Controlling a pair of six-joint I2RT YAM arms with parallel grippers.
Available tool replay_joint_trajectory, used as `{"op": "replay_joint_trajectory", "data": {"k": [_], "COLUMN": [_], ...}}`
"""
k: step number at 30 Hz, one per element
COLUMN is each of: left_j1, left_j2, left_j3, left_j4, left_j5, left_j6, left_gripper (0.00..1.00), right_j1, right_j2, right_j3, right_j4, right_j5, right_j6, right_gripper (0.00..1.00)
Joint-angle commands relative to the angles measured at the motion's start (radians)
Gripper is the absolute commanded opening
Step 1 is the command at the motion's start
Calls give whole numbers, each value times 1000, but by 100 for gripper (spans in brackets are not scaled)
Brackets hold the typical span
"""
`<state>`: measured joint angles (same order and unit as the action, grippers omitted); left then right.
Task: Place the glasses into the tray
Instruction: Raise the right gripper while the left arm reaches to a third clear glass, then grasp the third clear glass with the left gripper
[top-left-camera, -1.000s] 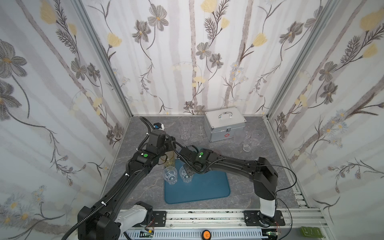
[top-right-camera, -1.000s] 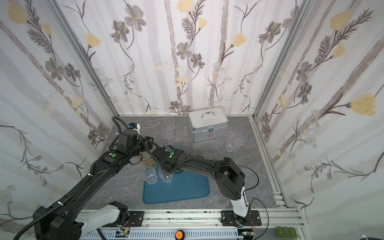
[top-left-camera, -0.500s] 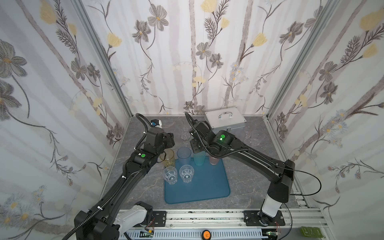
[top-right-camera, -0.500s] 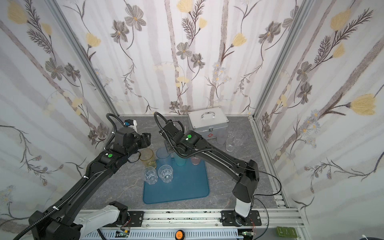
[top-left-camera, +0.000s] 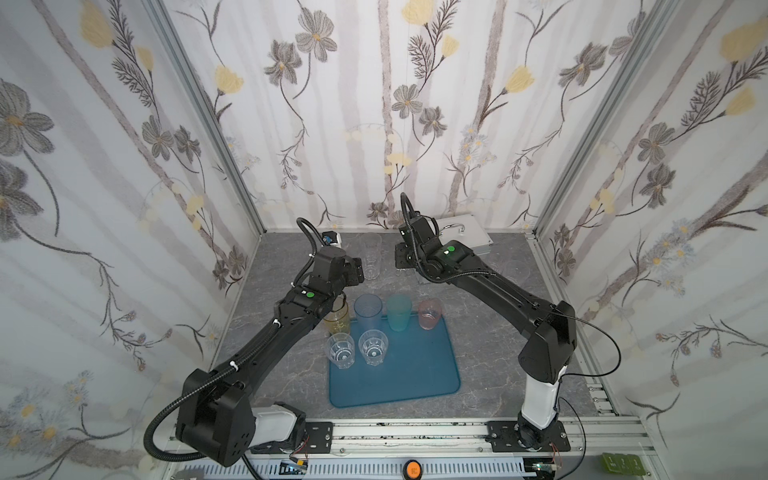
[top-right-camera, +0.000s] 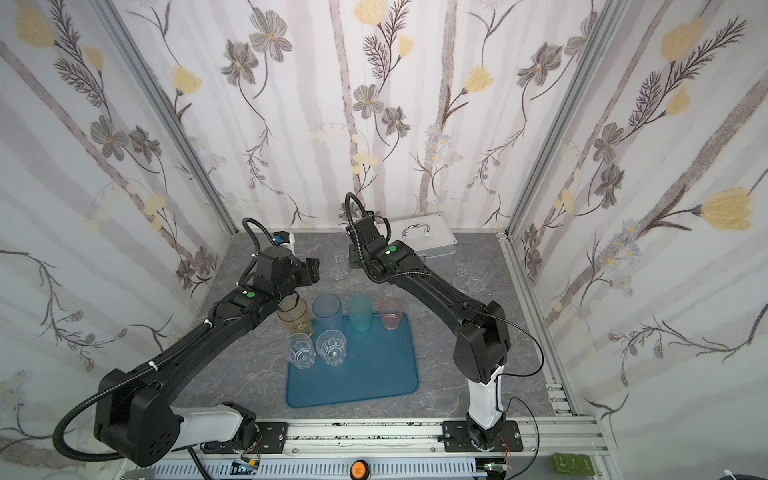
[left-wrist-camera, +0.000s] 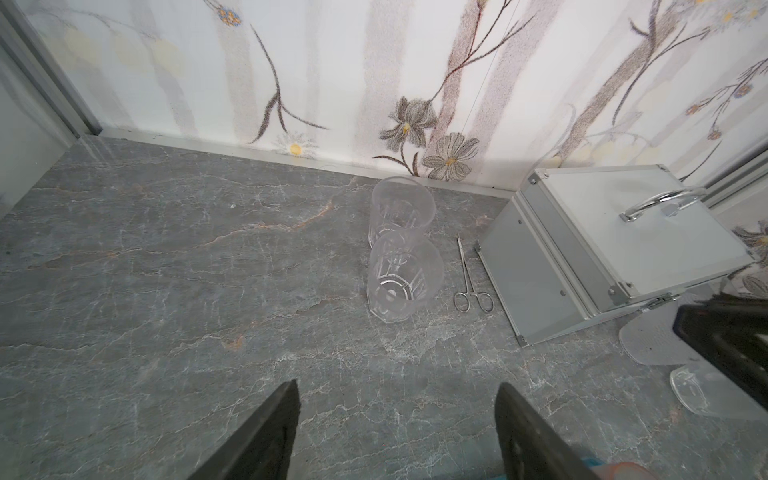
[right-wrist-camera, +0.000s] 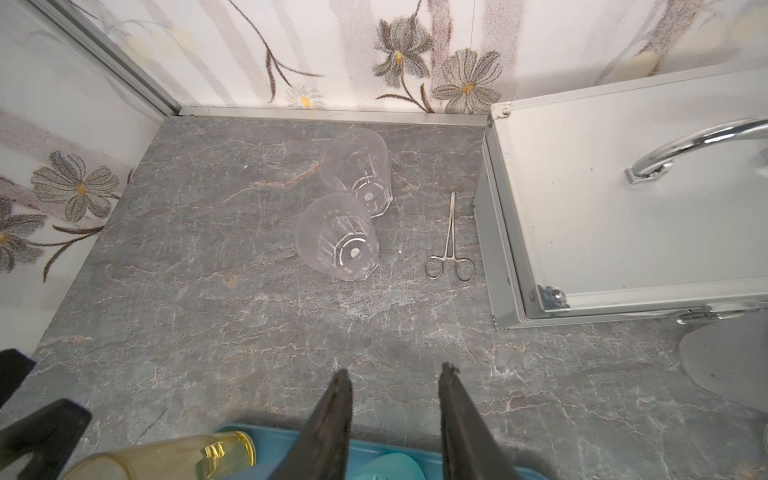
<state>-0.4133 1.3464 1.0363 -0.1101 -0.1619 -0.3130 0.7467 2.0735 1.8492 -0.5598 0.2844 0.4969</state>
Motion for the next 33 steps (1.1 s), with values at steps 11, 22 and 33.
{"op": "replay_joint_trajectory", "data": {"k": [11,22,33], "left_j1": [113,142,159], "left_j2": [274,474,632], "left_j3": [134,221,349], "left_j4": [107,107,106], "left_j5": [111,147,192], "left_j6": [12,-1,-21], "left_gripper": [81,87,78], "right_j1": [-20,-23,-53], "right_j2": [139,190,128], "right_j3": [64,135,157], "right_j4": [41,-82,-162], "right_j5": [-63,7,177], "right_j6": [37,28,12], "right_gripper": [83,100,100]}}
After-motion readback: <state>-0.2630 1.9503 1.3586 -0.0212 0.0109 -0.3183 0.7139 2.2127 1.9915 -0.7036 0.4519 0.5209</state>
